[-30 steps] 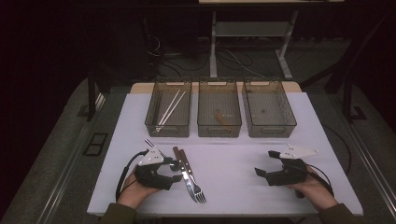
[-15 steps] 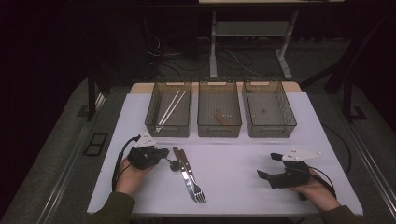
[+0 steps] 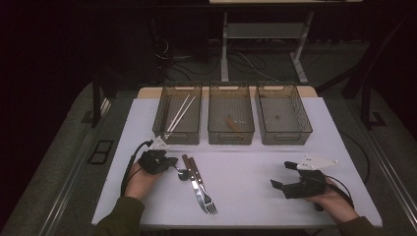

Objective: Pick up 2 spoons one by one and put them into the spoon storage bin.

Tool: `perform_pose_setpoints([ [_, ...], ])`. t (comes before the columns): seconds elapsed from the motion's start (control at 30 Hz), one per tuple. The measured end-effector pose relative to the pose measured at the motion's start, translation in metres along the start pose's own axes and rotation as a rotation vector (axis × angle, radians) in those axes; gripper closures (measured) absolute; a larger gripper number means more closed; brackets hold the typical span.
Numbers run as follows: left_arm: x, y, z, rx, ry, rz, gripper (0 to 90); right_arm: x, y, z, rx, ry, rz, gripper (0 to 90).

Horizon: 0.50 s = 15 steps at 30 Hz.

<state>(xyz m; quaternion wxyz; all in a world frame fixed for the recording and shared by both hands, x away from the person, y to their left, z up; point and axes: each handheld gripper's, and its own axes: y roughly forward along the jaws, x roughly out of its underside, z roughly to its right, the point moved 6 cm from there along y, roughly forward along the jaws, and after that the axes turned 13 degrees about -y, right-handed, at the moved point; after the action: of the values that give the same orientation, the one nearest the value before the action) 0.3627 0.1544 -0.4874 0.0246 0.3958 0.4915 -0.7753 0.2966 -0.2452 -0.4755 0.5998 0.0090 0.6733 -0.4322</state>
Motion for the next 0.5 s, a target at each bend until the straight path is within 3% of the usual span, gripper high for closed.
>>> perform_pose_setpoints([
  [0.2,0.003,-0.004,0.001,-0.024,0.000,-0.027,89.1,0.001,0.000,-0.001,-0.001,-0.011,-0.006,13.2],
  [0.5,0.013,-0.014,0.003,-0.007,-0.013,-0.057,89.1,0.001,0.000,-0.001,0.001,-0.023,-0.014,13.2],
])
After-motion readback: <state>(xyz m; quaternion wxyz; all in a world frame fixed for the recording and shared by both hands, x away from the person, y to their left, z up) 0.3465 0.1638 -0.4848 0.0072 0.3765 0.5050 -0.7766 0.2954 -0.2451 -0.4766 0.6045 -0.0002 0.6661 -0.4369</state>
